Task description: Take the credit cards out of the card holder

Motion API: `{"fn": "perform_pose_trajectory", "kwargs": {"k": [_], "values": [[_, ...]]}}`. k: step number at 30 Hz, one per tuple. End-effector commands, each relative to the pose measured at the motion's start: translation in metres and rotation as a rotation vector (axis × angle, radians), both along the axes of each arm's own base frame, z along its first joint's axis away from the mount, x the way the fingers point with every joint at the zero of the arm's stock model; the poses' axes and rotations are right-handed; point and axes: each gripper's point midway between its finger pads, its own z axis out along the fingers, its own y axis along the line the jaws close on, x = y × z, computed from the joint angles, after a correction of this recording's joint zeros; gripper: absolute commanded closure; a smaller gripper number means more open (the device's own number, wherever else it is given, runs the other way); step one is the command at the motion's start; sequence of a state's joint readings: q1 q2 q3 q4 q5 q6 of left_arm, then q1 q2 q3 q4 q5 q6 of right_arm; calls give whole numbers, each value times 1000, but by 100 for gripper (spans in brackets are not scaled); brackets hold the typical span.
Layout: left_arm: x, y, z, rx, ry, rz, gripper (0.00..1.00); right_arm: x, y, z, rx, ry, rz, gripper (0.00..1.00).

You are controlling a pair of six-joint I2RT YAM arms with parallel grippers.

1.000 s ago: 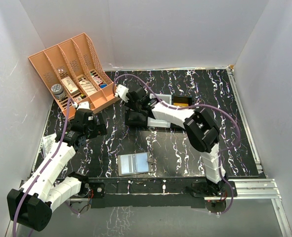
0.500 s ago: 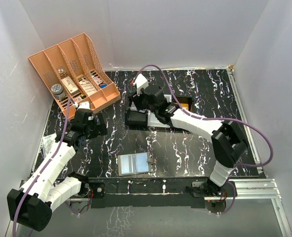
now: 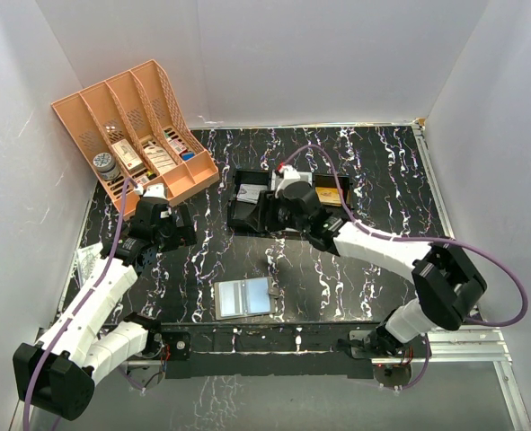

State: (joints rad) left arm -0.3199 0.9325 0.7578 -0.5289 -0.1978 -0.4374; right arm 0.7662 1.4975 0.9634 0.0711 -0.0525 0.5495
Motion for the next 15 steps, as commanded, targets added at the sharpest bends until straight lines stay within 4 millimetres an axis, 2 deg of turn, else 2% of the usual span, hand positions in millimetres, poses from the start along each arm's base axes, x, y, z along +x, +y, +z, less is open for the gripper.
{"fn": "perform_pose_trajectory", "kwargs": {"k": [1, 4, 8, 10, 11, 15], "values": [[0, -1, 2, -6, -7, -18, 1, -38, 7, -8, 149, 230, 2, 50], [0, -3, 4, -14, -14, -27, 1, -67, 17, -23, 160, 314, 68, 51], [-1, -4, 6, -20, -20, -29, 1, -96, 32, -36, 101, 326, 66, 51], [-1, -3, 6, -19, -19, -27, 1, -102, 27, -49, 28, 351, -49, 52], [-1, -3, 7, -18, -20, -25, 1, -111, 25, -55, -16, 353, -91, 51], [-3, -1, 9, -18, -27, -12, 1, -129, 27, -57, -63, 299, -125, 50]]}}
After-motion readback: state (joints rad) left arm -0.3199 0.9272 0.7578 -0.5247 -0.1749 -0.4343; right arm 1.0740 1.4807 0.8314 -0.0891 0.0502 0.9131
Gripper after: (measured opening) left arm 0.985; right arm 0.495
